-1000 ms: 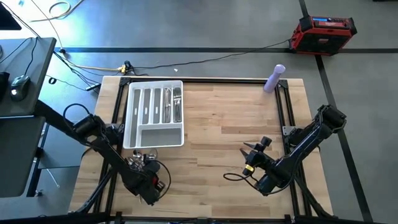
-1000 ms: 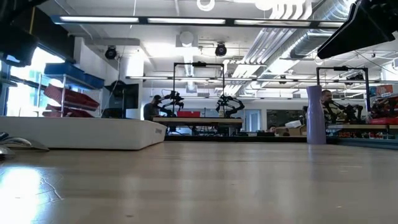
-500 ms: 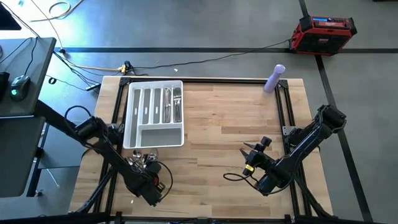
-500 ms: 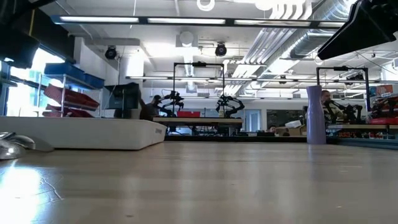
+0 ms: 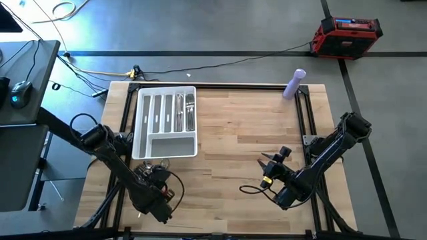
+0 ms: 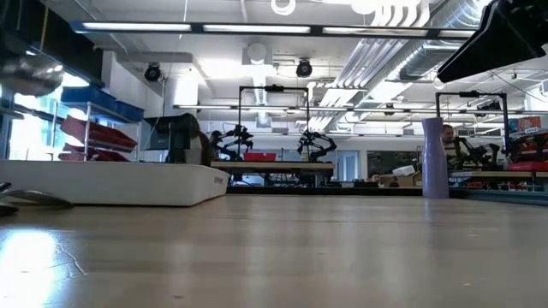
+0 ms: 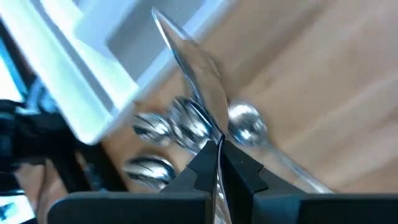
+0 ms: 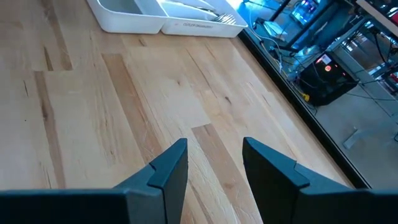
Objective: Sort silverware
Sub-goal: Put the spoon in the silverware tray
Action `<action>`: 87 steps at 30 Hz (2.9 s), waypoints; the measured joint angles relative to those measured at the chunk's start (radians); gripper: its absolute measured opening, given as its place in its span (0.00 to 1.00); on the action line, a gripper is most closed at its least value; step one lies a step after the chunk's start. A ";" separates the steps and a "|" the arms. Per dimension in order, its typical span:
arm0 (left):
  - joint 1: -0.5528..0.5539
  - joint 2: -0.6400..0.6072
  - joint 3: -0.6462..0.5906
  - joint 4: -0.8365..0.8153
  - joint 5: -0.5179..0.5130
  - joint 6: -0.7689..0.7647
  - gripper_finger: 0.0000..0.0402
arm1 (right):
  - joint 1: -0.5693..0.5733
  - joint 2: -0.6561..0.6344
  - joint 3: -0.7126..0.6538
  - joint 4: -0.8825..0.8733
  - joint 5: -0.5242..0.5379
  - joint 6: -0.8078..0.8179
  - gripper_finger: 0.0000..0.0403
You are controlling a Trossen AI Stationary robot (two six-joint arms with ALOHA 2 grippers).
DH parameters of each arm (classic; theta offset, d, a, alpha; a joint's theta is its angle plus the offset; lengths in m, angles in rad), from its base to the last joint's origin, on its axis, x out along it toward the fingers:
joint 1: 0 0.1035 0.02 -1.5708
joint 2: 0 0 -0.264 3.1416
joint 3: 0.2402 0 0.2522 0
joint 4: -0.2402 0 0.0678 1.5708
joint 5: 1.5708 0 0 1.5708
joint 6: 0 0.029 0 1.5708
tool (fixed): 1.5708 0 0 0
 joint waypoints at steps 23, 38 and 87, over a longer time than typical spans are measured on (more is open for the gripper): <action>0.893 -0.167 -0.040 0.060 -0.635 0.439 0.00 | 0.000 0.000 0.000 0.016 0.011 -0.023 0.34; 1.059 -0.165 -0.462 0.468 -0.445 0.479 0.00 | -0.001 0.000 0.000 0.023 -0.001 -0.048 0.34; -0.241 -0.201 -0.442 0.465 0.196 -0.508 0.34 | -0.011 0.000 0.000 0.078 0.013 -0.071 0.34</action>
